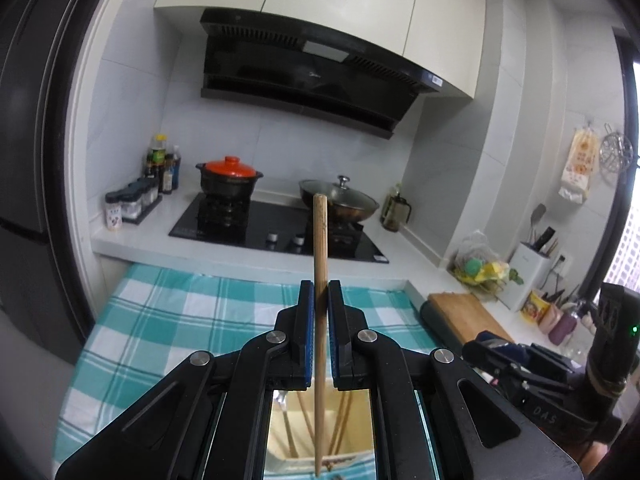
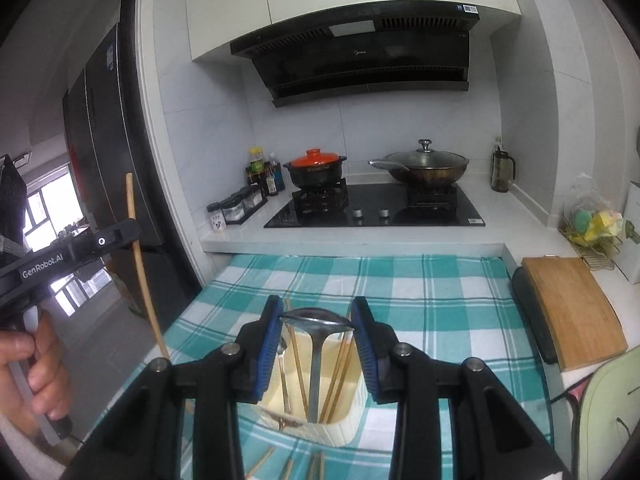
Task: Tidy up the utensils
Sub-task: 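Lift the spoon and chopstick and lower them into the cream holder with both tools, then open both tools to release the spoon and chopstick in the holder, then withdraw both tools from the holder toward the remaining chopsticks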
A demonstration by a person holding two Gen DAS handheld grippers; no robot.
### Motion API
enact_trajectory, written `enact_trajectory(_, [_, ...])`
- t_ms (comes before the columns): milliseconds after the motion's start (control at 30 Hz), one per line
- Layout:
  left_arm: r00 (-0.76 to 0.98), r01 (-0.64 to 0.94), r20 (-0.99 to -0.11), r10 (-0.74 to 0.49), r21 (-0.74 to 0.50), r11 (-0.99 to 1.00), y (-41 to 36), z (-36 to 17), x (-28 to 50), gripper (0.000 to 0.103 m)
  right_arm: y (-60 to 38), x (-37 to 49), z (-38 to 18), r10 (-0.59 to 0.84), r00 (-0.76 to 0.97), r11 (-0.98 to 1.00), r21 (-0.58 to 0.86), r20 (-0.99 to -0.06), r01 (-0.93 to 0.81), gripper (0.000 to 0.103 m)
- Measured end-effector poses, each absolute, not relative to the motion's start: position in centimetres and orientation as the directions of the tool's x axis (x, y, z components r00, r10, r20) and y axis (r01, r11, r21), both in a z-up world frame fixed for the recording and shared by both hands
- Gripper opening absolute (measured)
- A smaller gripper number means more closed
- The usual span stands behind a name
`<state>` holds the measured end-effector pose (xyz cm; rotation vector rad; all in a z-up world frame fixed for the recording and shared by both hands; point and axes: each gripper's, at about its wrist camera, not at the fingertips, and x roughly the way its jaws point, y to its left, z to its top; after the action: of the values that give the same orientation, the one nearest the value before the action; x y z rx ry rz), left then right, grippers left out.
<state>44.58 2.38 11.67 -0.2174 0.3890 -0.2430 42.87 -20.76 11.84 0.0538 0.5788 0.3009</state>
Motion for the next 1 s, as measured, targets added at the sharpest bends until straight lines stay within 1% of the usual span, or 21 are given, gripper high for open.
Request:
enact_trajectory(67, [0.896,0.181,-0.355,-0.266,-0.256,0.950,1.5,10.5,46.3,0.005,-20.4,44.2,11.3,0.290,0.807,0.957,0.131,-0.515,-0.260,0.036])
enact_trajectory(133, [0.888,0.173,-0.375,-0.266,-0.265,0.949,0.7,8.9,47.8,0.005,-20.1,45.5,9.8,0.281,0.804,0.959,0.132,-0.525,-0.249,0.036])
enact_trajectory(233, [0.868,0.156,-0.422,-0.261,-0.267,0.951,0.0,5.8,49.5,0.005,-19.7,47.4,6.5,0.268,0.764,0.963,0.137,-0.587,-0.233,0.036])
enact_trajectory(400, [0.829,0.122,-0.511,-0.229,-0.236,0.964,-0.5,0.8,50.9,0.005,-19.3,49.4,1.6,0.212,0.694,0.974,0.094,-0.688,-0.204,0.036])
enact_trajectory(600, [0.777,0.098,-0.594,-0.207,-0.211,0.973,0.0,-3.0,51.4,0.005,-19.8,50.5,-1.3,0.159,0.644,0.985,0.080,-0.748,-0.151,0.036])
enact_trajectory(633, [0.771,0.094,-0.603,-0.206,-0.213,0.973,0.2,-3.2,51.2,0.008,-19.9,50.6,-1.6,0.158,0.637,0.986,0.085,-0.755,-0.143,0.036])
enact_trajectory(667, [0.766,0.091,-0.609,-0.209,-0.219,0.972,0.6,-3.2,50.9,0.011,-20.0,50.6,-1.6,0.155,0.634,0.987,0.088,-0.758,-0.135,0.037])
enact_trajectory(700, [0.763,0.091,-0.610,-0.214,-0.226,0.970,1.0,-3.0,50.5,0.024,-20.1,50.5,-1.4,0.147,0.636,0.988,0.086,-0.758,-0.125,0.038])
enact_trajectory(733, [0.764,0.090,-0.608,-0.217,-0.232,0.969,1.6,-2.7,49.8,0.039,-20.1,50.3,-1.1,0.141,0.641,0.989,0.084,-0.754,-0.119,0.044])
enact_trajectory(767, [0.769,0.090,-0.600,-0.219,-0.237,0.967,2.2,-2.2,48.9,0.046,-20.3,49.9,-0.5,0.139,0.652,0.990,0.085,-0.745,-0.114,0.048])
enact_trajectory(800, [0.775,0.092,-0.591,-0.223,-0.243,0.966,3.1,-1.6,47.7,0.056,-20.4,49.4,0.3,0.141,0.665,0.990,0.087,-0.734,-0.113,0.049])
enact_trajectory(833, [0.778,0.097,-0.586,-0.227,-0.245,0.965,3.9,-1.1,46.6,0.064,-20.6,48.7,1.3,0.147,0.677,0.989,0.090,-0.721,-0.118,0.049])
enact_trajectory(867, [0.777,0.101,-0.587,-0.228,-0.242,0.965,4.8,-0.7,45.2,0.067,-20.8,47.7,2.5,0.161,0.693,0.987,0.096,-0.703,-0.131,0.049])
enact_trajectory(900, [0.773,0.103,-0.593,-0.226,-0.234,0.967,5.7,-0.4,43.8,0.074,-21.1,46.6,3.7,0.175,0.709,0.984,0.097,-0.683,-0.150,0.049])
enact_trajectory(933, [0.766,0.107,-0.602,-0.224,-0.224,0.969,6.4,-0.2,42.3,0.077,-21.3,45.4,4.8,0.181,0.725,0.982,0.087,-0.665,-0.166,0.050])
enact_trajectory(967, [0.759,0.115,-0.611,-0.222,-0.209,0.971,7.2,-0.2,40.7,0.078,-21.4,44.0,5.9,0.179,0.738,0.982,0.067,-0.650,-0.179,0.053])
enact_trajectory(1000, [0.751,0.120,-0.624,-0.214,-0.189,0.975,8.0,-0.5,39.1,0.082,-21.6,42.5,6.8,0.178,0.749,0.980,0.048,-0.638,-0.193,0.056])
